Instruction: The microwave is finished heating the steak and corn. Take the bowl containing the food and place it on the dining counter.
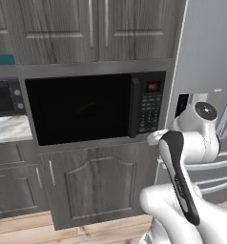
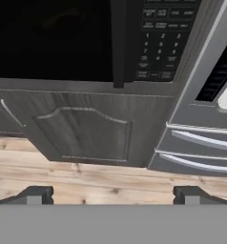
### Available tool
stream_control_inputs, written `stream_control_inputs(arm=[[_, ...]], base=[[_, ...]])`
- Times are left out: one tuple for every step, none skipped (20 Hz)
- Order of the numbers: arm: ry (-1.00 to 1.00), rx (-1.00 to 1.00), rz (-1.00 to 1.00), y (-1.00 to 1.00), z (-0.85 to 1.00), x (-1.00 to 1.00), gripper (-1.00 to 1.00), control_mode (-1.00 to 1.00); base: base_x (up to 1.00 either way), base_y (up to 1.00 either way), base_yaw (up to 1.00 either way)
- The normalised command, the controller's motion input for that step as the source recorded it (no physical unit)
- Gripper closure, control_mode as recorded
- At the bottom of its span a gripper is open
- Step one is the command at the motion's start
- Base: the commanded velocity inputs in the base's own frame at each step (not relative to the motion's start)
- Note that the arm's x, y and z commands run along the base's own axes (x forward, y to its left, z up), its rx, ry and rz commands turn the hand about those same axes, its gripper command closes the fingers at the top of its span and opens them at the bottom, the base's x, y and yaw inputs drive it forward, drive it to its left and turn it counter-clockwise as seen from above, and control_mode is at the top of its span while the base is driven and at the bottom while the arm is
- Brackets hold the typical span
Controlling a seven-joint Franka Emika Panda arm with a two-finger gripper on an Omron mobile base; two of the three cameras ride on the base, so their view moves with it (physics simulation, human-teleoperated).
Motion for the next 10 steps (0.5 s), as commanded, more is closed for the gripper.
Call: stream_control_inputs(arm=[[-0.06,0.03,-0.07,0.09,0.25,0.43,-1.00,-1.00],[-0.15,0.05,-0.05,0.04,0.34,0.40,-1.00,-1.00],[-0.17,0.06,-0.04,0.00,0.41,0.41,-1.00,-1.00],[-0.19,0.09,-0.03,0.00,0.49,0.41,-1.00,-1.00],[-0.18,0.09,-0.03,0.00,0.50,0.47,-1.00,-1.00],[-0.15,0.11,-0.02,0.00,0.44,0.48,-1.00,-1.00],[-0.14,0.12,-0.01,0.00,0.39,0.48,-1.00,-1.00],[-0.12,0.11,-0.01,0.00,0.34,0.52,-1.00,-1.00],[-0.10,0.10,-0.01,0.00,0.24,0.54,-1.00,-1.00],[-0.11,0.05,0.00,0.00,0.13,0.51,-1.00,-1.00]], base=[[0.00,0.00,0.00],[0.00,0.00,0.00],[0.00,0.00,0.00],[0.00,0.00,0.00],[0.00,0.00,0.00],[0.00,0.00,0.00],[0.00,0.00,0.00],[0.00,0.00,0.00],[0.00,0.00,0.00],[0.00,0.00,0.00]])
